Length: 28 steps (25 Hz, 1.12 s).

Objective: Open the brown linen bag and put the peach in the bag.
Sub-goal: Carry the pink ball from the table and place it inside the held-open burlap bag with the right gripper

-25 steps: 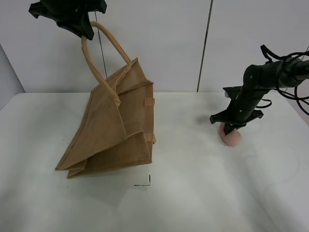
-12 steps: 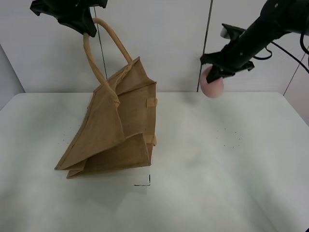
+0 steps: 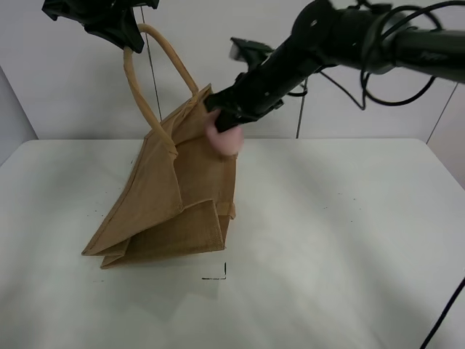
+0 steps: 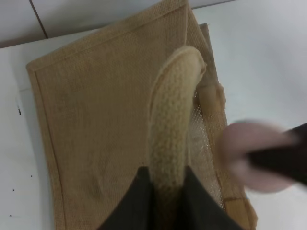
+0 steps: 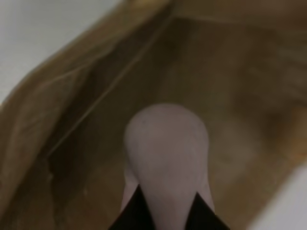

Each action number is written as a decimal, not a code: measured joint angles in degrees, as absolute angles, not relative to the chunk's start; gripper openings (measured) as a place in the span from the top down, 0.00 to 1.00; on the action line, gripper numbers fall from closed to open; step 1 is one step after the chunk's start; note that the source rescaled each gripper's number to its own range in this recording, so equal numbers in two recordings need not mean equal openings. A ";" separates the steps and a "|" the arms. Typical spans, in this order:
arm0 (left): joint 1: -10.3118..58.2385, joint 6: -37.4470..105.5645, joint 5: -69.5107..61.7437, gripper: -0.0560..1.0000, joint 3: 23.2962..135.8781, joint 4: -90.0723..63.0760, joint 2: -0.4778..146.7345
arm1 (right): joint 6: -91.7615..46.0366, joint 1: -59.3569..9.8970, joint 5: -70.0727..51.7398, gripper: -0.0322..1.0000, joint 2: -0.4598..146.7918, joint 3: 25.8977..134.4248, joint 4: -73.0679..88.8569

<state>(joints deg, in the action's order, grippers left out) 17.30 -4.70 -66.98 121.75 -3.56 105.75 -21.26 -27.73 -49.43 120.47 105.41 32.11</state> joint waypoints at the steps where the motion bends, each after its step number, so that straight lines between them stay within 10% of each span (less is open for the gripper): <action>1: 17.30 -4.70 -66.98 0.95 121.75 -3.56 105.75 | -22.52 -28.66 -48.30 0.97 121.91 105.41 32.28; 20: 17.30 -4.70 -66.98 0.95 121.69 -3.56 105.75 | -54.17 -32.50 -29.51 0.95 134.37 105.41 48.80; 22: 17.30 -4.70 -66.98 0.95 121.69 -3.56 105.75 | -55.07 -33.12 -29.01 0.84 134.37 105.41 49.00; 28: 17.30 -4.68 -66.98 0.95 121.69 -3.56 105.75 | -54.55 -33.81 -29.17 0.10 134.37 105.41 48.13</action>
